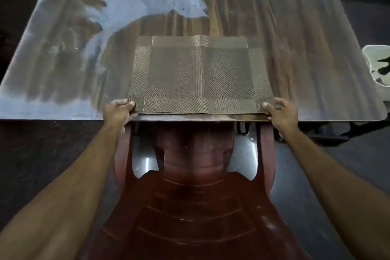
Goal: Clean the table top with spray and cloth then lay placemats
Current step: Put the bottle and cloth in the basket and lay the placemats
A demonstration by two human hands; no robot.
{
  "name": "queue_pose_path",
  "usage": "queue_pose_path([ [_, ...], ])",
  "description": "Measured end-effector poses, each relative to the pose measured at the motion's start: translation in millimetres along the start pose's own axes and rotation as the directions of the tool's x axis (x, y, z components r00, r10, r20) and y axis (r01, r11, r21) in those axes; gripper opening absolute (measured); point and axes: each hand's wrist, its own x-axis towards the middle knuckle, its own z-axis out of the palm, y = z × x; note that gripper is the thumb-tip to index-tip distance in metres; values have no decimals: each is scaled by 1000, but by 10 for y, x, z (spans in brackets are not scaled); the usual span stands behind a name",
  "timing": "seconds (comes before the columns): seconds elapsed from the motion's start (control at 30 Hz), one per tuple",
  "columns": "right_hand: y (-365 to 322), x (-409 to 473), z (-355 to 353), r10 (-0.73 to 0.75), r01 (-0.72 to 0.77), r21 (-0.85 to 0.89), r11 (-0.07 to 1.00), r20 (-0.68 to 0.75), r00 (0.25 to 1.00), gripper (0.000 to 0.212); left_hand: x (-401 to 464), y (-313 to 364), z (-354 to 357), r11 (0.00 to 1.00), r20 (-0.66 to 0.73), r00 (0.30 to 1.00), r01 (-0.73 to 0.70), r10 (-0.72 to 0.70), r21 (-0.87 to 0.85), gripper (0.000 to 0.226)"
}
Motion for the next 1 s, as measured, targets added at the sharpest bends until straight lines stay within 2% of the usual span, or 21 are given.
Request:
queue_pose_path([
  [0.1,-18,-25,33,-18,18,1,1000,-7,1000,46,38,4,5,1000,-21,1000,-10,10,3,22],
  [0.27,-26,-56,47,-17,18,36,999,-20,1000,36,73,-56,-71,999,14,1000,17,-16,-31,19],
  [0.4,10,-75,52,-4,5,14,1000,-50,999,46,55,-66,-112,998,73,997,30,-25,-61,18],
  [0.53,34,-54,52,19,-19,-8,1000,-43,999,50,41,-78,-116,998,70,997,33,-29,-54,18],
  [0.77,12,-24,56,-20,19,-17,1000,-44,999,20,-5,-92,-17,999,-57,998,-13,10,-38,17],
  [0.93,-21,21,50,-12,6,-104,995,-58,998,43,-32,-69,43,999,-143,989,-46,46,2,23],
  [1.0,-111,-65,39,-47,37,-194,980,-51,998,50,-36,-69,44,990,-183,976,-98,115,98,25],
])
